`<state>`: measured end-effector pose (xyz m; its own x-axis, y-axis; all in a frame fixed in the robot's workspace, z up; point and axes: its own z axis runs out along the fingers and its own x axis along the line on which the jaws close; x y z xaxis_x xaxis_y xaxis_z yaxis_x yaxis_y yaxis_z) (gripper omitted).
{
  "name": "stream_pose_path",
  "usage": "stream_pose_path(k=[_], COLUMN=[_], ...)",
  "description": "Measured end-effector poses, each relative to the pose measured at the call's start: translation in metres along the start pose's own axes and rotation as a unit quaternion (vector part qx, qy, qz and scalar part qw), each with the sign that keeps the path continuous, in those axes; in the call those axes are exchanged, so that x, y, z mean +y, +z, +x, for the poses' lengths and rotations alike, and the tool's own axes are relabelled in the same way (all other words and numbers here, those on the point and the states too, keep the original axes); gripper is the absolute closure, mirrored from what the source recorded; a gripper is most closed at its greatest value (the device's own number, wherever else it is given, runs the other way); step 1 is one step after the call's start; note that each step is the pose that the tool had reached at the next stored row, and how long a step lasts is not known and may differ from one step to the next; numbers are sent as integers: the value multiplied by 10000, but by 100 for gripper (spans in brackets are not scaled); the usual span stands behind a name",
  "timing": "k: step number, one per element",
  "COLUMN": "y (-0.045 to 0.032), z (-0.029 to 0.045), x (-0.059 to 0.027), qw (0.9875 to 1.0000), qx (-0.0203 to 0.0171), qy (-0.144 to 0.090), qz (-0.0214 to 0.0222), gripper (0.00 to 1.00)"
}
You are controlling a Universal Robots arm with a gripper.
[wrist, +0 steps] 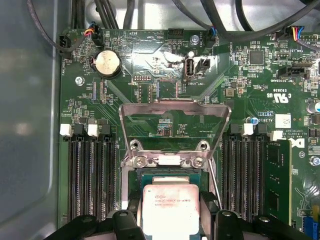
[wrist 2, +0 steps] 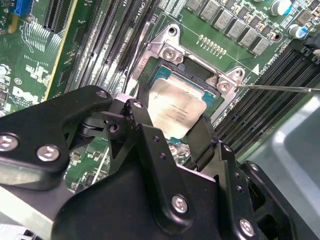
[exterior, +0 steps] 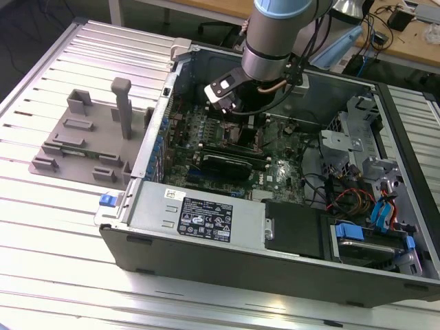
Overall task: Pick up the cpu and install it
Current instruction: 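Place the cpu into insertion slot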
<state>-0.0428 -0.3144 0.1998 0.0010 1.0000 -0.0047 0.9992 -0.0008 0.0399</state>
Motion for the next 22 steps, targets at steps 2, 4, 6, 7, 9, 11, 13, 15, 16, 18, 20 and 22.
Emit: stream_pose_path(k=[2,4,6,7,9,11,13,15,16,18,20,22], y=[10,17,18,19,19,19,19,18,18,18,18,20], z=[1,-1,0,0,0,1,1,2,4,4,4,4], x=[0,-1,-1,0,0,0,0,0,0,0,1,2], qw=[10000,10000,10000,10000,10000,10000,10000,10000,10000,10000,10000,10000], qx=[2,-1,-1,0,0,1,2,1,2,2,1,0], qy=[1,2,2,2,2,2,2,4,5,6,7,6], qz=[-2,1,1,0,0,-1,-1,0,-1,-1,-1,0], gripper=[45,45,45,45,45,45,45,45,45,45,45,45])
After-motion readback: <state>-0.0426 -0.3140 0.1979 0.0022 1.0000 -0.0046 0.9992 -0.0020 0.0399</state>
